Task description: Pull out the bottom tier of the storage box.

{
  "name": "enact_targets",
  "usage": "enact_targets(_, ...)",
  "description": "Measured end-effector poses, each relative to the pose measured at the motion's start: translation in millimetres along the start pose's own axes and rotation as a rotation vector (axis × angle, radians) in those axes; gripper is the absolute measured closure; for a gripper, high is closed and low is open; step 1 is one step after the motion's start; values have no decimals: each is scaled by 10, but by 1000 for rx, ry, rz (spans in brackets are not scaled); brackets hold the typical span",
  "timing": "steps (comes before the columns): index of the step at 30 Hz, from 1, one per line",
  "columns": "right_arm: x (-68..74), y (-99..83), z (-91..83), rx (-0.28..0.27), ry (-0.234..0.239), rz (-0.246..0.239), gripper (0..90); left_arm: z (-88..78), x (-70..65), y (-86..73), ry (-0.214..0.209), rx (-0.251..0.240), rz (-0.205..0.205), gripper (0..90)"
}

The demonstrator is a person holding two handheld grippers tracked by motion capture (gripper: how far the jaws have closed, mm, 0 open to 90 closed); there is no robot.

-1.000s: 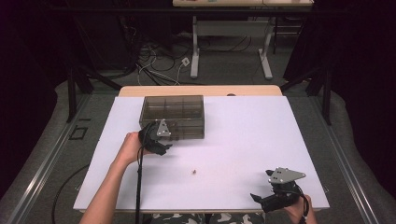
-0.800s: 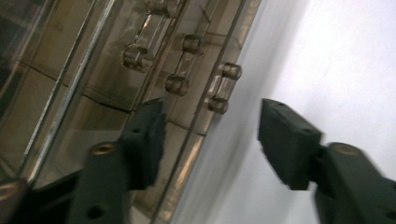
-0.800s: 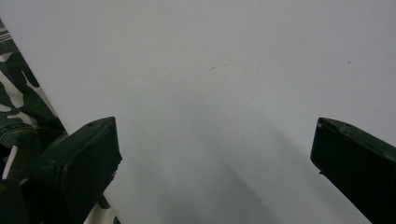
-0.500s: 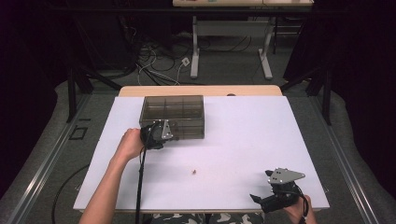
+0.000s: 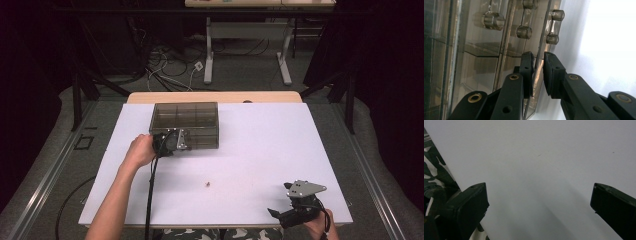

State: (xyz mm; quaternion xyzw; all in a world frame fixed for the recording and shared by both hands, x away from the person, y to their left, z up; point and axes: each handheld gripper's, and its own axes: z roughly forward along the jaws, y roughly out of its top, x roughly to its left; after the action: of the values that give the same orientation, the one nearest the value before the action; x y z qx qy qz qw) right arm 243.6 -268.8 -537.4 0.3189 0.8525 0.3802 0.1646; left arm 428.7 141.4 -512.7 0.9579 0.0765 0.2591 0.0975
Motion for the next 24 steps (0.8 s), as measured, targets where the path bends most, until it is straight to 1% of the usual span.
enact_targets(1,-2,-1,-2,1,-3,-1,6,6,4,0,-4,7,9,788)
enact_targets(2,-3,-1,0,1,3,-1,6,13,6,-1,-10,14,7,788)
enact_targets(3,-2,0,-2,0,-3,-2,6,28,7,-5,-12,17,4,788)
enact_targets(4,0,0,0,0,1,-1,6,39,9,-4,-16,34,7,791)
enact_targets(8,-2,0,4,-2,-1,-9,6,58,16,-11,-14,35,24,800)
enact_targets(9,-4,1,1,6,1,-8,6,62,18,-10,-14,39,30,803)
enact_targets(11,-5,-1,1,9,4,-5,6,76,16,-8,-14,46,31,806)
enact_targets(13,-11,1,6,7,4,-12,6,84,18,-11,-14,44,31,812)
enact_targets(16,-10,1,5,7,4,-12,6,86,22,-13,-13,44,39,817)
enact_targets(17,-5,-1,2,10,3,-5,6,86,22,-14,-13,44,41,818)
enact_targets(22,-12,1,-2,13,6,-12,6,89,18,-10,-10,44,47,825)
enact_targets(24,-5,-2,4,0,-2,-7,6,89,21,-13,-11,43,47,826)
